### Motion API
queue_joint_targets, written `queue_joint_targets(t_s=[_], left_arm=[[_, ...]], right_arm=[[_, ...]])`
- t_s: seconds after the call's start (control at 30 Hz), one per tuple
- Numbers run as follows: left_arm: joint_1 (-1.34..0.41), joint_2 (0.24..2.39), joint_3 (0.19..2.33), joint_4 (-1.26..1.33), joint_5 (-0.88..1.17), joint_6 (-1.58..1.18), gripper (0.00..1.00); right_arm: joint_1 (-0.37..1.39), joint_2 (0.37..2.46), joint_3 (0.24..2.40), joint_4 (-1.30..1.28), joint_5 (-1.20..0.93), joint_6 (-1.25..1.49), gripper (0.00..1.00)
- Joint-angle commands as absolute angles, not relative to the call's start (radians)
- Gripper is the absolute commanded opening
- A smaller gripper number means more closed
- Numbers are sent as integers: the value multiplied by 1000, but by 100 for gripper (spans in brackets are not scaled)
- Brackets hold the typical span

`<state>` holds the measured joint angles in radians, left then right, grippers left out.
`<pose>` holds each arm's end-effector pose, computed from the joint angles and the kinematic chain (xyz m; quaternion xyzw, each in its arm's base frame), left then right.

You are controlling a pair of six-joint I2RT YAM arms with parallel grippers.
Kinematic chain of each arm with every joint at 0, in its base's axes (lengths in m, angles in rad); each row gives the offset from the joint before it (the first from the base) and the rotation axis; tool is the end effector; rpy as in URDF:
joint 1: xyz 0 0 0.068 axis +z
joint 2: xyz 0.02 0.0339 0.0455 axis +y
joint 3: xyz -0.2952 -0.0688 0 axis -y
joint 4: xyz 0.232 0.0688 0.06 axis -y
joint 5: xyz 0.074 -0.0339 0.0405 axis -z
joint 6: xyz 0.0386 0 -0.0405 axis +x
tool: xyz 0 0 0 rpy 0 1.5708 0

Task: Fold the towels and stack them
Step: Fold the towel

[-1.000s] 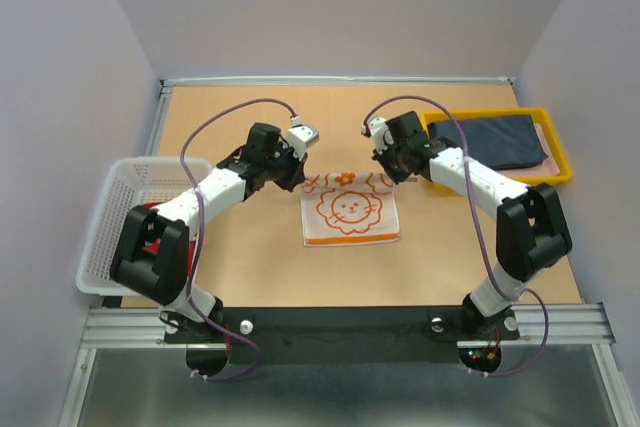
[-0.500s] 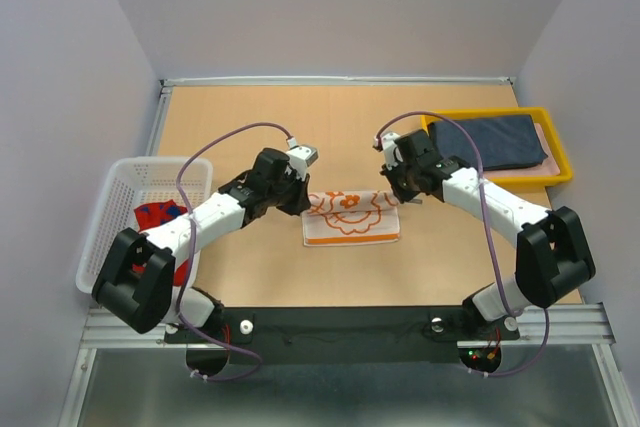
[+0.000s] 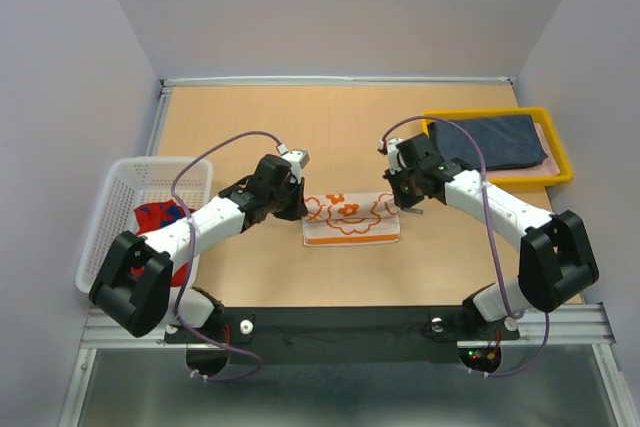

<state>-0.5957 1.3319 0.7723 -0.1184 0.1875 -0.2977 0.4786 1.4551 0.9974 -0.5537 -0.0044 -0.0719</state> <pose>0.2160 -0.1551 0.2578 0.1733 0.8821 -0.2618 0.3512 0.2487 0.1292 0.2626 -0.2618 0.9248 0.0578 0.2699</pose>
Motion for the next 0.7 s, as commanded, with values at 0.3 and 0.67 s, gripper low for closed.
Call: queue_joint_targets(t_s=[0.3, 0.67], left_arm=[[-598, 1250, 761, -186, 143, -356, 0], [-601, 1299, 654, -130, 173, -429, 0]], right_arm=[[472, 1407, 991, -663, 6, -3, 0], [474, 1511, 957, -672, 19, 63, 2]])
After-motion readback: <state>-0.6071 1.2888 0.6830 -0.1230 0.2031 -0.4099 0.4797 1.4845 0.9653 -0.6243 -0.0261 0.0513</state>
